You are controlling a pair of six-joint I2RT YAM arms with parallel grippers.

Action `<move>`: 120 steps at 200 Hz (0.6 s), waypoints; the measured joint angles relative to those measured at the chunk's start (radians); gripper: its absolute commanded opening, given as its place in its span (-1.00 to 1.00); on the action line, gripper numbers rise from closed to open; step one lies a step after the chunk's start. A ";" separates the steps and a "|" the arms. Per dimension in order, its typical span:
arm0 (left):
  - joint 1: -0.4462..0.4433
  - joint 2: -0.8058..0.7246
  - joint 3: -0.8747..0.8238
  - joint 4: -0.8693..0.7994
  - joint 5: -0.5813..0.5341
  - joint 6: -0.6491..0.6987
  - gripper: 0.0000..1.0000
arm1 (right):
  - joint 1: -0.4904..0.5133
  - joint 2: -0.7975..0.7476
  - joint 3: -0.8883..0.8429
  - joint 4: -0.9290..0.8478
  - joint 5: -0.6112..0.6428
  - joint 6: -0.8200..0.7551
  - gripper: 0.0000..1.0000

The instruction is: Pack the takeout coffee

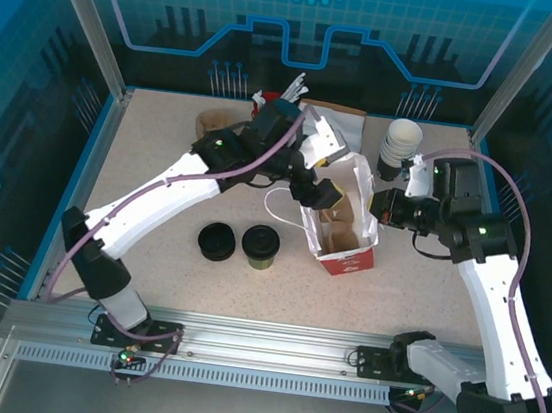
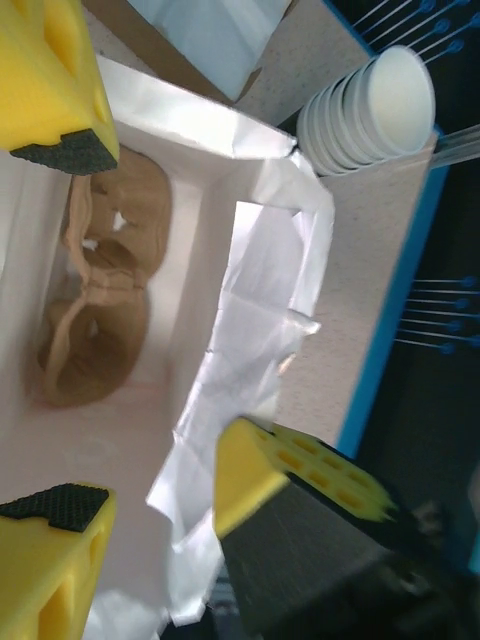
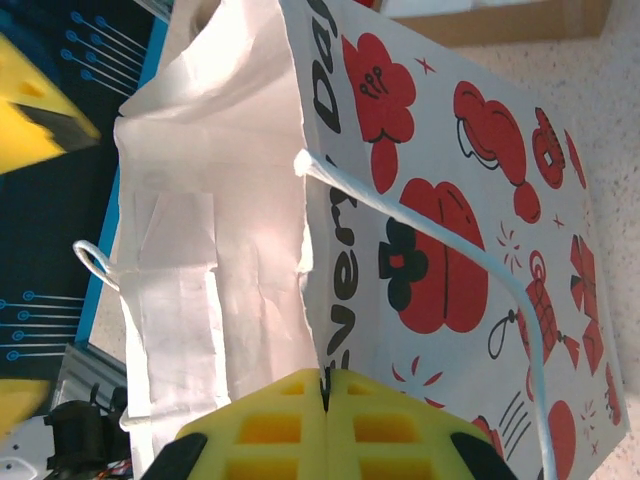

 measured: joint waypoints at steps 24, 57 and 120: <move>0.000 -0.099 -0.085 0.053 0.002 -0.078 0.62 | -0.002 -0.069 -0.072 0.069 -0.013 -0.038 -1.00; 0.000 -0.174 -0.179 0.105 0.016 -0.166 0.54 | -0.003 -0.150 -0.161 0.140 -0.038 -0.079 -1.00; -0.037 -0.184 -0.238 0.136 0.019 -0.337 0.32 | -0.007 -0.250 -0.233 0.199 -0.030 -0.043 -1.00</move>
